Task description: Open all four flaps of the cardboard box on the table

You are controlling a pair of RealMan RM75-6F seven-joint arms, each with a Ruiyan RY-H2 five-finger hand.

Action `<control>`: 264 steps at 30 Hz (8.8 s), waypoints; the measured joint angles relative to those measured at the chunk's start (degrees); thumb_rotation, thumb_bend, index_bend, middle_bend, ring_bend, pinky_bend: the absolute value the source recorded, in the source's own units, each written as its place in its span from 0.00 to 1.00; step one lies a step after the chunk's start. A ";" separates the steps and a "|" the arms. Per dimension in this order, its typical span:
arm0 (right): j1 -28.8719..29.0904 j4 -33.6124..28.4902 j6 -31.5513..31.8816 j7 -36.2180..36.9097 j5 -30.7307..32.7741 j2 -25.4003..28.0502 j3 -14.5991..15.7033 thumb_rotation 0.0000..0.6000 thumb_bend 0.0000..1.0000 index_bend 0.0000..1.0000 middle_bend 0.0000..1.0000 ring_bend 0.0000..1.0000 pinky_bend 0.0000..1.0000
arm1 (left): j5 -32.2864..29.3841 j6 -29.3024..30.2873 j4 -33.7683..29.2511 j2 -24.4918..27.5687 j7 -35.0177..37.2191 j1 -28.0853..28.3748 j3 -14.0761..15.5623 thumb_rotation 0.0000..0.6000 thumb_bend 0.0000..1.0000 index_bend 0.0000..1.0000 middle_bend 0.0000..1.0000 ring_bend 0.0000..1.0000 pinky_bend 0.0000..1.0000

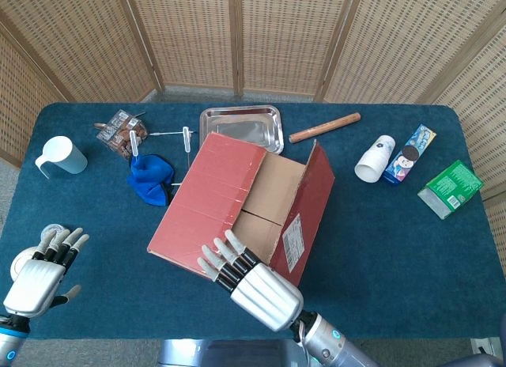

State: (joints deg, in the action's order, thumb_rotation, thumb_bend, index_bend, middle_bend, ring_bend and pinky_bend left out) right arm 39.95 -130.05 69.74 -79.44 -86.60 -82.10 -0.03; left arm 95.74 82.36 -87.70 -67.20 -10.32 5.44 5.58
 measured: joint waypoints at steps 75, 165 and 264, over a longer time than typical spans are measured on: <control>-7.84 4.03 -6.37 8.13 -0.75 18.45 -3.86 1.00 0.57 0.00 0.00 0.00 0.00 | -3.03 -4.58 2.01 -2.51 -2.07 1.14 0.03 1.00 0.10 0.00 0.00 0.00 0.00; -38.38 36.73 32.74 86.13 -7.55 23.76 -0.94 1.00 0.14 0.00 0.00 0.00 0.00 | 27.21 -2.43 5.02 4.82 23.09 35.97 -12.93 0.82 0.00 0.13 0.00 0.00 0.07; -41.37 36.04 32.63 93.47 -8.20 25.87 -5.41 1.00 0.19 0.00 0.00 0.00 0.00 | -2.30 -38.03 -23.30 20.38 -9.31 53.67 -14.08 0.35 0.00 0.45 0.85 0.33 0.25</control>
State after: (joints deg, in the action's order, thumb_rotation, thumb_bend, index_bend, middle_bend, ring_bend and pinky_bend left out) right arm -1.42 -94.02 102.37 14.03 -94.80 -56.23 -5.44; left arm 93.45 44.33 -111.01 -46.82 -19.64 59.10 -8.50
